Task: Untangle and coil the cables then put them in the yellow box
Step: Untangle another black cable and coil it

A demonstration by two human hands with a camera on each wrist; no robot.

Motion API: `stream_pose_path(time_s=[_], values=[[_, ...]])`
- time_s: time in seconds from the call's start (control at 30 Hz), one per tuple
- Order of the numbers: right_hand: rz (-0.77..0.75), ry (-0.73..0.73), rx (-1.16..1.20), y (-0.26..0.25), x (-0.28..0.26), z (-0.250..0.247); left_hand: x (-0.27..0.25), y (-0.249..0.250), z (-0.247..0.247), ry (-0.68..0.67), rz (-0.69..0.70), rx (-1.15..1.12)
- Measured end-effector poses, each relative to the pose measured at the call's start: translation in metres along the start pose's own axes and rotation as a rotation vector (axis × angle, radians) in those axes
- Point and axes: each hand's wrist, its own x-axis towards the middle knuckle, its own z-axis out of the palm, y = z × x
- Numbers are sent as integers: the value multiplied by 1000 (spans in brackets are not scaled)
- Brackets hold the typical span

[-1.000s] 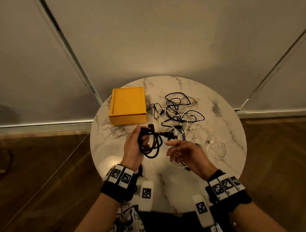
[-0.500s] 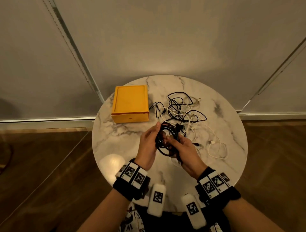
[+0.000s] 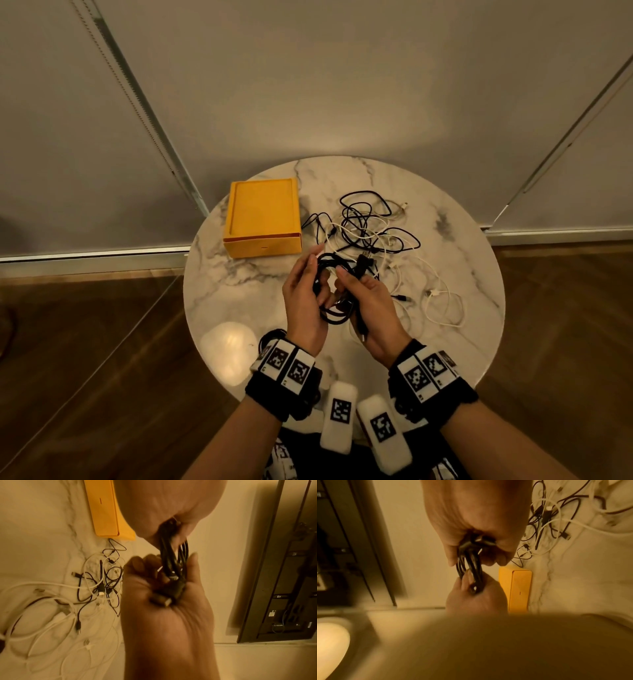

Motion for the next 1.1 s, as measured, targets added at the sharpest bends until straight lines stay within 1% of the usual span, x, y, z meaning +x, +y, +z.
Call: stream_pose_path(time_s=[0.07,0.13,0.2,0.27,0.33,0.4,0.47,0.53,0.6,0.7,0.77,0.87,0.93,1.03,1.1], values=[[-59,62,-37,7,0,4,-1,-3,2,23,-29,4],[-80,82,-85,11,1,5,-4,-8,2,36,-68,-9],[-77,24,-147,12,2,2,-6,-9,-5,22,-95,-35],[-56,-47,-277,11,4,-2,-6,-7,-16,-44,-95,-12],[-51,-88,-430,12,6,-8,-6,-5,-29,-119,-98,78],[-65,-127,-530,15,9,-12,-8,-5,-41,-157,-130,191],[-74,-150,-613,18,11,-15,-10,-7,-52,-171,-142,367],[-67,-175,-693,24,12,-17,-11,-6,-66,-207,-110,579],[-8,-201,-777,35,15,-22,-13,-3,-79,-238,-116,699],[110,-272,-818,53,15,-23,-14,3,-98,-265,-132,783],[150,-309,-821,59,15,-18,-11,8,-113,-250,-133,820],[225,-362,-799,65,18,-13,-1,15,-142,-156,-120,893],[261,-418,-838,71,21,-11,2,18,-158,-130,-150,930],[252,-478,-913,80,27,-6,7,14,-172,-105,-178,947],[239,-462,-945,87,34,-1,12,9,-179,-59,-193,918]])
